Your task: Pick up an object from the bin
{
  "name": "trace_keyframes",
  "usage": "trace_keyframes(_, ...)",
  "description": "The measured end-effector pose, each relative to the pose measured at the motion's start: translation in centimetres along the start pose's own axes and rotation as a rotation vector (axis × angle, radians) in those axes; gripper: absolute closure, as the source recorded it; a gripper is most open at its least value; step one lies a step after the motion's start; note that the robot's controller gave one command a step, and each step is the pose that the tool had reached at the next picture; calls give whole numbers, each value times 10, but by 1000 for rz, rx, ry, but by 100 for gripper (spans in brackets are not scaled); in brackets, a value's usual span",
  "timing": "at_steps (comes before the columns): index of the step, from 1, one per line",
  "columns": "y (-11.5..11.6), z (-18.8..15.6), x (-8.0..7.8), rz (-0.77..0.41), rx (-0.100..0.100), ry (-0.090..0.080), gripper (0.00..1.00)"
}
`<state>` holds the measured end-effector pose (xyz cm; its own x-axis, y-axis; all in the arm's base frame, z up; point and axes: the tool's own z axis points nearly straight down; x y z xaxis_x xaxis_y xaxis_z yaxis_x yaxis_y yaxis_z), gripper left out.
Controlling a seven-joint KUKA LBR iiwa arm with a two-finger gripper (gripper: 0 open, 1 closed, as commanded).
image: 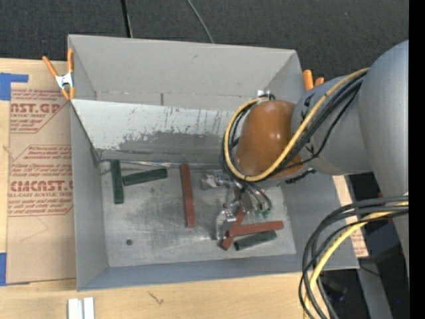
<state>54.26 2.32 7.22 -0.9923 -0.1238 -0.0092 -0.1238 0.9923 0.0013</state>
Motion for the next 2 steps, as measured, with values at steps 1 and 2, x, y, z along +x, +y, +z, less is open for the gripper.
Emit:
trace_keyframes(1, 0, 0, 0, 0, 0, 0, 0)
trace_keyframes(2, -4, 0, 2, -23, -2, 0, 0)
